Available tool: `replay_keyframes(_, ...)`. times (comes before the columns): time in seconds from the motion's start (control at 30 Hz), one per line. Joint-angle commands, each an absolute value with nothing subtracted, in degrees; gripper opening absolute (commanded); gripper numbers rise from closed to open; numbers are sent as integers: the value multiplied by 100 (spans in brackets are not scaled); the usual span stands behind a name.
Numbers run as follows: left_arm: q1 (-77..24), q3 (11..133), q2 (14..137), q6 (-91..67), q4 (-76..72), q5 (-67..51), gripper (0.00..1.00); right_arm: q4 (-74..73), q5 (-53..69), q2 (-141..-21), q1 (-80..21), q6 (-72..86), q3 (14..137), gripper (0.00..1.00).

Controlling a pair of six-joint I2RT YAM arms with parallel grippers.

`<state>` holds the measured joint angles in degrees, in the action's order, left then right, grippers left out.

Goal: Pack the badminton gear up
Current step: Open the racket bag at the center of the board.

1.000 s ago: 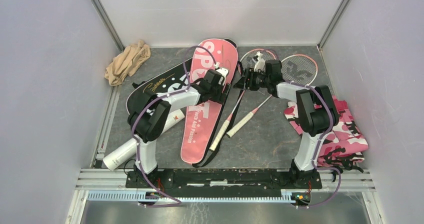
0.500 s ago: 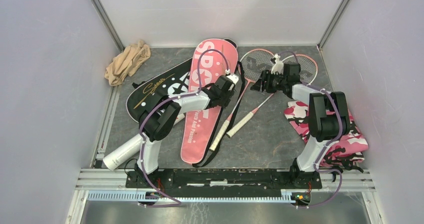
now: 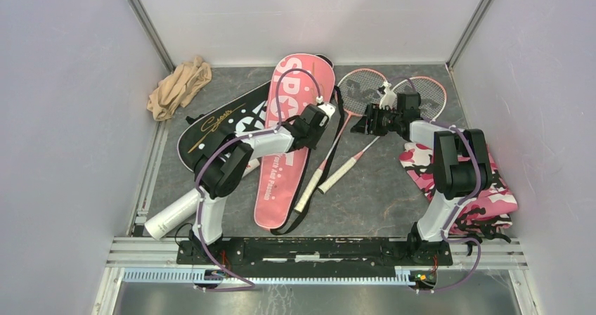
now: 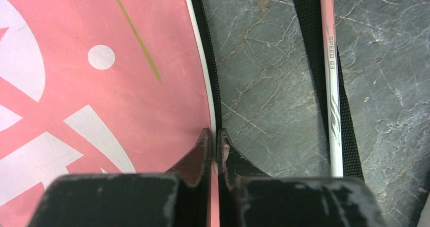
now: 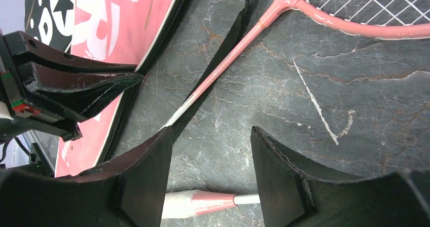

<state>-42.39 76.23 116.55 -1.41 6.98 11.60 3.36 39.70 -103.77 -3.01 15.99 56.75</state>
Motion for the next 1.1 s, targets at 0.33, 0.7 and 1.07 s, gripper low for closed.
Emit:
replay_keyframes(0.33, -3320, 7523, 10931, -988, 269, -1142, 2, 1022, 4296, -10499, -782, 2053, 6109, 63)
replay_keyframes(0.7, -3168, 7256, 10353, -1624, -158, -1988, 2, 1941, 4752, -11039, -1394, 2789, 6575, 64)
replay_keyframes(1.07, -3138, 7013, 10218, -2039, -444, -2427, 2, 2426, 4937, -11209, -1573, 3105, 6527, 61)
